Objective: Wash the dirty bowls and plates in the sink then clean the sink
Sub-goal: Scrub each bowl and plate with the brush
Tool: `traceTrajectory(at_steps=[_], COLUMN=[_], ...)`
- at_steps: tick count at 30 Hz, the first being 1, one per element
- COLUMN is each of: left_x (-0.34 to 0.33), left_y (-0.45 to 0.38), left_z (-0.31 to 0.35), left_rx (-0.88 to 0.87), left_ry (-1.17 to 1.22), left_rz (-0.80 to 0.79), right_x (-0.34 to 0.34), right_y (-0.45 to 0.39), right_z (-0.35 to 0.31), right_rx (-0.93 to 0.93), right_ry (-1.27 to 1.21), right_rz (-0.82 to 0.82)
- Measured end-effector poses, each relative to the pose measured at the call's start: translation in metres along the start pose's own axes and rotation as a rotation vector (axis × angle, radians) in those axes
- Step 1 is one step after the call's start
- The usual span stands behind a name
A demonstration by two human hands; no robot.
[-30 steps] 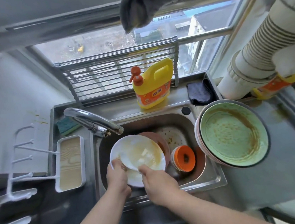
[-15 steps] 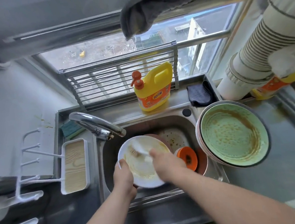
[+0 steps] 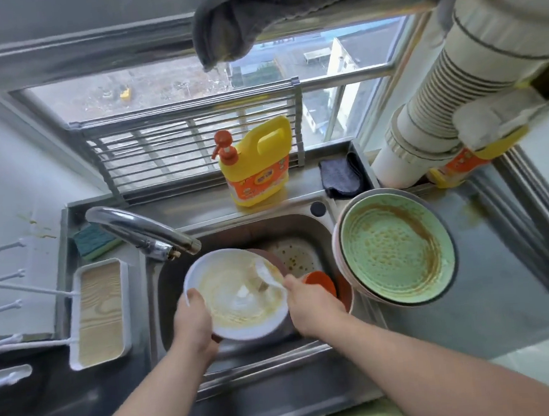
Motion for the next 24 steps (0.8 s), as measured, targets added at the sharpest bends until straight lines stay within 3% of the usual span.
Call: traceTrajectory(at_steps=[4,6,9,12,17,21,24], left_x=[0.002,-0.004,-0.011,-0.01,-0.014,-0.029,-0.034], left_y=[-0.003,0.006,0.016,0.017,0.022,0.038,0.041], left_z=[0.01,0.005,0.005,0.023,0.017,-0.004,0.002], left_rx=[-0.038,-0.02,0.003,-0.022,-0.025,0.042,0.063], left_ry=[-0.05,-0.07,-0.034,0.0,-0.002,-0.006,-0.021], left_rz=[0.045,0.041,0.001,-0.007,0.008,-0.097,-0.123], right_x=[-0.037,-0.03,-0.007,-0.011,-0.024,0.012,0.004], right_y=[0.051,0.031,-0.007,0.012,0.028,-0.019,-0.008], right_z=[-0.037,-0.056,-0.023,0.005,-0.07,-0.047,-0.053], right_rx=[0.093,0.119,0.026,-0.021,0.122,0.014,0.06], right_ry=[-0.153,-0.185,-0.081,-0.071,-0.224,-0.204,-0.264], right_rz=[-0.109,-0.06,0.018,0.014,0.003,0.058,0.025])
Point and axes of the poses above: each hand's wrist, its own y-axis away from the middle knuckle, its own x-axis out of the back of the hand, z = x × y, the point moved 10 cm from there along -y, towards the middle knuckle, and after that the axes turned 12 degrees about x, right-handed, at the moved point
